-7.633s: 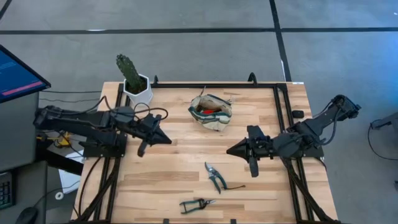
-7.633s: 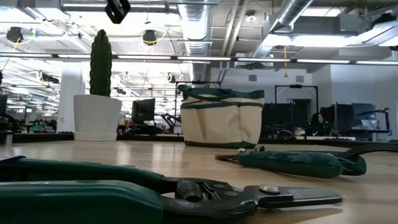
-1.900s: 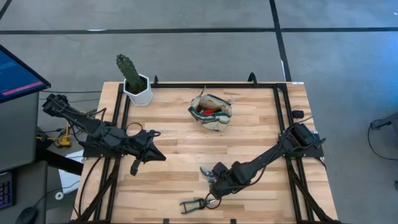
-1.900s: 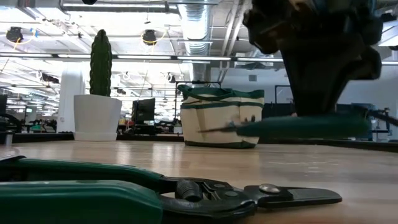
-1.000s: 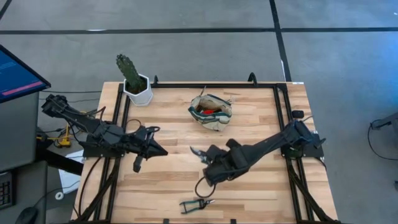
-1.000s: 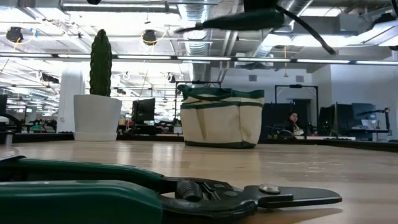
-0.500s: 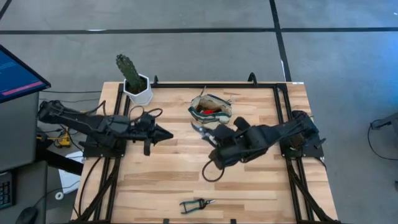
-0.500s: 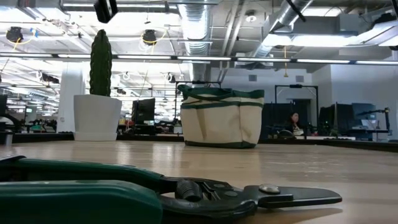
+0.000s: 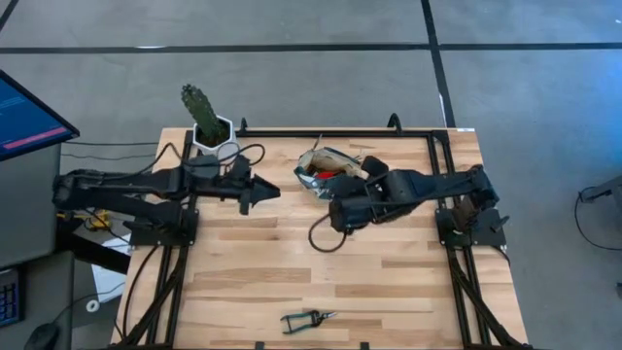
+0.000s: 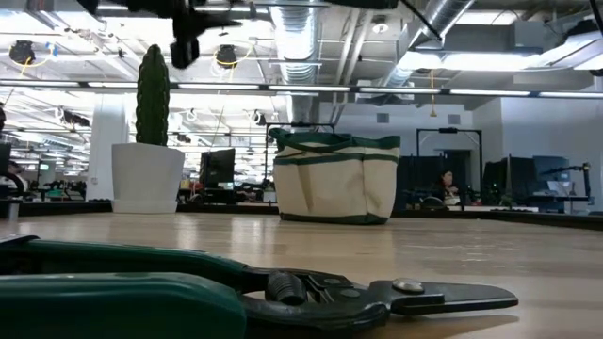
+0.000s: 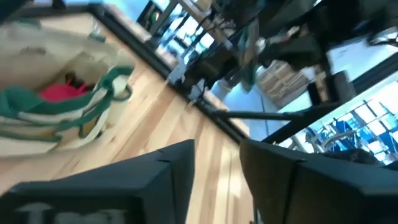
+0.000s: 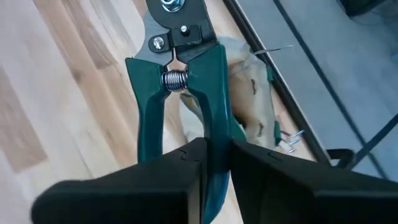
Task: Pick & Place Garden tools in Gardening bag
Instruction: Put the shear scissor into the side pocket of the gardening bag
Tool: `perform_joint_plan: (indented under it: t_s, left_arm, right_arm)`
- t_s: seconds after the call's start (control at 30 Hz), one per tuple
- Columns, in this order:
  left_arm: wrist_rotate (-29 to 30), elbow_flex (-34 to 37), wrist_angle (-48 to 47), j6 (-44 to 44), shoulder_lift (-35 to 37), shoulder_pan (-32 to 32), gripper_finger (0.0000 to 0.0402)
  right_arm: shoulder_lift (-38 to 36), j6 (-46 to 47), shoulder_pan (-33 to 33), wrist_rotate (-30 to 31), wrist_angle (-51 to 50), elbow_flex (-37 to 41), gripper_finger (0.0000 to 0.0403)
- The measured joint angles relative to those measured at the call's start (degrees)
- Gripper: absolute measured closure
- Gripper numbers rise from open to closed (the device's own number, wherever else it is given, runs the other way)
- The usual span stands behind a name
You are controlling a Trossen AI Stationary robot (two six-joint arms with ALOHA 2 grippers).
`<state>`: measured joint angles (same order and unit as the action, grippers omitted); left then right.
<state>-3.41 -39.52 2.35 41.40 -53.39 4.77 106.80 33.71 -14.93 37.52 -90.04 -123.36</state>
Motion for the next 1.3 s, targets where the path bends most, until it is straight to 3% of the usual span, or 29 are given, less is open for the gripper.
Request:
perform_joint_plan:
  t_s: [0.33,0.67,1.3]
  left_arm:
    - [-4.82,0.04,22.34,9.59,-10.19,5.51,0.02]
    - [-7.62,0.06,23.17,12.01,-15.33,6.34,0.0161]
    - [-7.58,0.06,25.68,11.64,-16.54,5.28,0.0161]
  right_arm:
    - [0.07,-16.71,4.14,-0.01,0.01,0.01,0.0364]
    - [0.07,-29.37,6.45,-3.17,0.07,0.01,0.0364]
    - [0.09,-34.33,8.74,-13.6,0.74,0.05,0.0364]
